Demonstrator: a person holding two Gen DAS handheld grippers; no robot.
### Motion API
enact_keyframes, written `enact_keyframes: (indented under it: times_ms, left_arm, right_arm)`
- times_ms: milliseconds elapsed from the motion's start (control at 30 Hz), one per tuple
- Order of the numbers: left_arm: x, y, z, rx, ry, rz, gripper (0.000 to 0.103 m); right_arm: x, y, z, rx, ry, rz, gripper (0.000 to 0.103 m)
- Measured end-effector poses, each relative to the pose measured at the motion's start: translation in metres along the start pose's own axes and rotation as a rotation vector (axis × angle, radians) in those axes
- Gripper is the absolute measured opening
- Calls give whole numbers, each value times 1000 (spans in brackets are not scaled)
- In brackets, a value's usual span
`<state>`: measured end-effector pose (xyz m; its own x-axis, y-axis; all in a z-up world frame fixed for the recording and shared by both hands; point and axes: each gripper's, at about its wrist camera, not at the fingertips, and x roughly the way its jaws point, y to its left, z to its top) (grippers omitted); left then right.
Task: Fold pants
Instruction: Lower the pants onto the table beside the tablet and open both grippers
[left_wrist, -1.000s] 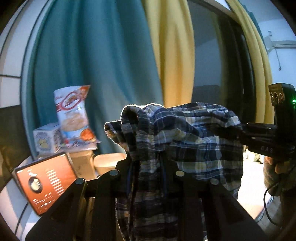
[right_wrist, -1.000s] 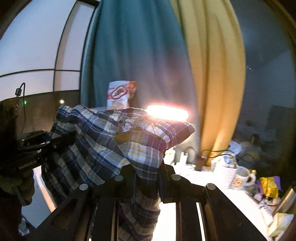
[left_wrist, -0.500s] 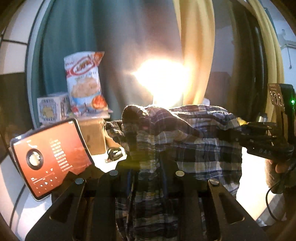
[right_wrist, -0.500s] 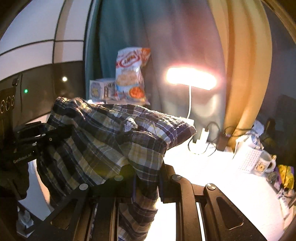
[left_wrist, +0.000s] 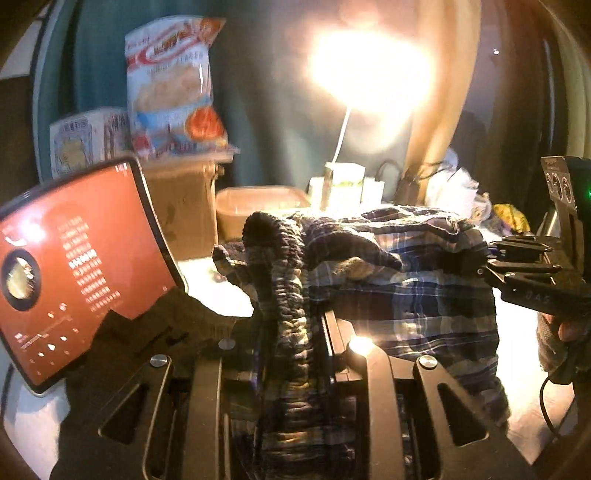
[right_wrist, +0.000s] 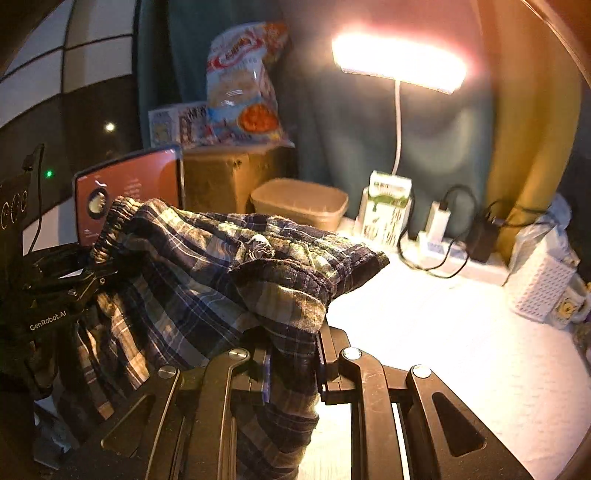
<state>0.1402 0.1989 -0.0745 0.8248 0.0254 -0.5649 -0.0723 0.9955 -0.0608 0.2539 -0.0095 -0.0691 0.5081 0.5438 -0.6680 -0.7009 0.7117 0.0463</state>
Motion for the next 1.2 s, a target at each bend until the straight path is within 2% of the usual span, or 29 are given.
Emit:
enact_keyframes:
  times_ms: [433, 633, 733, 800, 867, 1200]
  left_arm:
    - [66, 21, -9, -59, 170, 23, 25]
    - [71, 34, -11, -103, 189, 24, 38]
    - [68, 39, -12, -111, 193, 33, 47]
    - [68, 40, -12, -109, 195, 34, 47]
    - [66, 38, -12, -99, 194, 42, 47]
    - [44, 36, -18, -100, 185, 88, 47]
  right_arm:
    - [84, -37, -12, 109, 126, 80, 18]
    - [109, -44, -16, 136, 159, 101, 18]
    - [114, -49, -16, 153, 168, 99, 30]
    - [115, -54, -17, 175, 169, 81, 53]
    - [113, -62, -18, 204, 164, 66, 60]
    - [90, -65, -21, 189, 157, -18, 64]
